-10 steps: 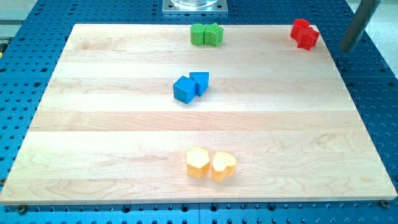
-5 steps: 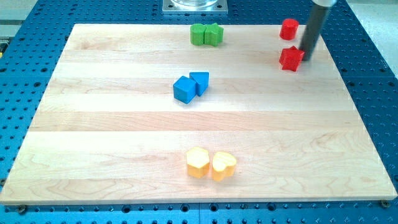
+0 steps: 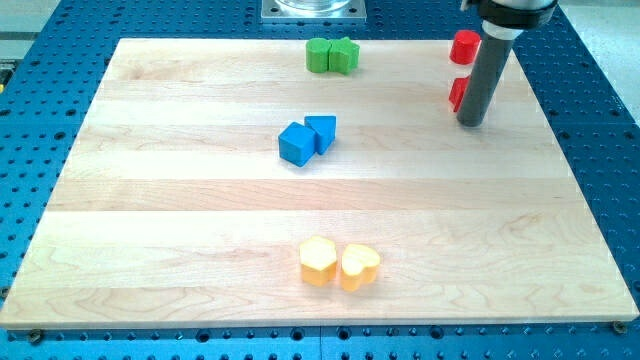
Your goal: Separate red star from red circle
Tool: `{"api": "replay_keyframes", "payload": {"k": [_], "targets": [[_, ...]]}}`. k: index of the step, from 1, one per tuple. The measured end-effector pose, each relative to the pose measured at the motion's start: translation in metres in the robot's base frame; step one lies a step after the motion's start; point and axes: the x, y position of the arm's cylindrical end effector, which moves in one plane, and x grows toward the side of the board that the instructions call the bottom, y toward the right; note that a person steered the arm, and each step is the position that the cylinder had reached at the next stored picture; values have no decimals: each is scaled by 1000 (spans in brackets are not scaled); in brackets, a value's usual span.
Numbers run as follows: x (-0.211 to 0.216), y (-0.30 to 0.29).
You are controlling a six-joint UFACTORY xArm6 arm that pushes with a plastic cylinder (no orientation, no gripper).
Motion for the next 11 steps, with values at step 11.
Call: {"api": "replay_keyframes", "payload": {"k": [11], "targets": [[-28,9]]}}
